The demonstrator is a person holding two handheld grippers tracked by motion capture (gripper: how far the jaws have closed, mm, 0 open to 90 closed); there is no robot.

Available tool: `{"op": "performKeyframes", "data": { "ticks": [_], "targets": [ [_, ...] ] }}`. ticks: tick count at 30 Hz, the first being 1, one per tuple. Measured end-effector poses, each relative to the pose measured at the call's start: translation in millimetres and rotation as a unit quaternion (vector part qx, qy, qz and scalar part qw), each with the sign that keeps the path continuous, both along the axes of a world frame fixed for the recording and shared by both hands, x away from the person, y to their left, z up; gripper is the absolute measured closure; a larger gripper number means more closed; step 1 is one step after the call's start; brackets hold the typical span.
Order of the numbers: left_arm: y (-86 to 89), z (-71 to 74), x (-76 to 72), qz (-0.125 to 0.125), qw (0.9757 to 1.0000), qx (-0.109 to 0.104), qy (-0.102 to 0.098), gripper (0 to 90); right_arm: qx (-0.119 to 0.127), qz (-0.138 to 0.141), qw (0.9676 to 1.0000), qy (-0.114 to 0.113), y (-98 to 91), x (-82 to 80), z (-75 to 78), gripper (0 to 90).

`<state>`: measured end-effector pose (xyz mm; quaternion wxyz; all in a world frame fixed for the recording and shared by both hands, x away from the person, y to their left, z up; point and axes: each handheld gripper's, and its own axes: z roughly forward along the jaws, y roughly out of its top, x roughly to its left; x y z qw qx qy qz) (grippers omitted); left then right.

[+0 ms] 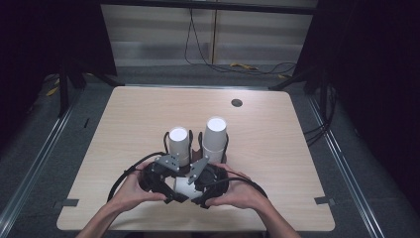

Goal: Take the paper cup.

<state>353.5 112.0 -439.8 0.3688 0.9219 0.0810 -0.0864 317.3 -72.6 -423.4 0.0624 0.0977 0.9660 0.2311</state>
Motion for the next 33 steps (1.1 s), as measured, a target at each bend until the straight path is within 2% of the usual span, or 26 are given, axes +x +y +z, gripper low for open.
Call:
{"op": "performKeyframes", "data": {
  "ticks": [2,4,8,9,10,12,14,15,21,23,24,29,31,33],
  "targets": [
    [0.2,0.1,-0.3,-0.006,1.0000,-0.002,0.003,29.8,0.000,0.002,1.0000,0.000,0.4,-0.2,0.0,29.3],
    [0.8,-0.2,-0.3,-0.004,0.9999,0.001,0.012,30.2,0.000,0.002,1.0000,-0.001,0.2,-0.9,0.2,29.4],
    [0.8,-0.2,-1.2,-0.003,0.9999,0.001,0.012,32.0,0.001,0.006,1.0000,0.002,-0.2,-0.6,-1.0,28.8],
    [0.4,-1.0,-2.3,-0.002,0.9999,-0.005,0.015,32.7,0.002,0.007,1.0000,0.000,-0.4,-0.5,-1.4,27.6],
    [1.0,0.2,-1.8,-0.005,0.9999,0.001,0.013,33.3,0.003,0.007,1.0000,0.005,-0.8,-0.6,-1.8,27.1],
    [1.4,0.2,-1.9,-0.006,0.9999,-0.005,0.013,33.8,0.011,0.010,0.9999,0.005,-1.9,0.7,-2.0,25.7],
    [2.5,2.6,-1.6,-0.005,0.9999,0.008,0.006,33.9,0.019,0.010,0.9998,0.006,-3.8,1.1,-1.5,24.3],
    [2.3,0.6,-2.1,-0.002,0.9999,-0.006,0.012,33.9,0.027,0.008,0.9996,0.006,-5.0,1.6,-1.0,22.8],
    [4.7,1.9,-2.0,0.002,0.9999,-0.009,0.004,33.8,0.053,-0.012,0.9985,0.010,-14.3,2.7,2.1,15.7],
    [6.7,3.4,-2.0,0.002,1.0000,-0.001,0.002,33.8,0.066,-0.017,0.9976,0.011,-18.5,3.7,3.2,15.8],
    [7.6,2.0,-2.7,0.008,0.9999,-0.012,0.003,33.8,0.072,-0.020,0.9972,0.011,-20.4,3.9,3.9,15.8],
    [15.2,5.1,-3.2,0.018,0.9997,-0.017,-0.007,33.7,0.088,-0.039,0.9953,0.007,-29.7,4.2,7.0,14.4],
    [18.4,5.5,-3.7,0.030,0.9990,-0.028,-0.016,33.7,0.099,-0.042,0.9941,0.008,-34.0,3.7,8.8,14.3],
    [21.7,5.7,-4.5,0.039,0.9984,-0.038,-0.014,33.7,0.104,-0.053,0.9932,0.002,-37.8,3.8,9.9,14.5]
  ]
}}
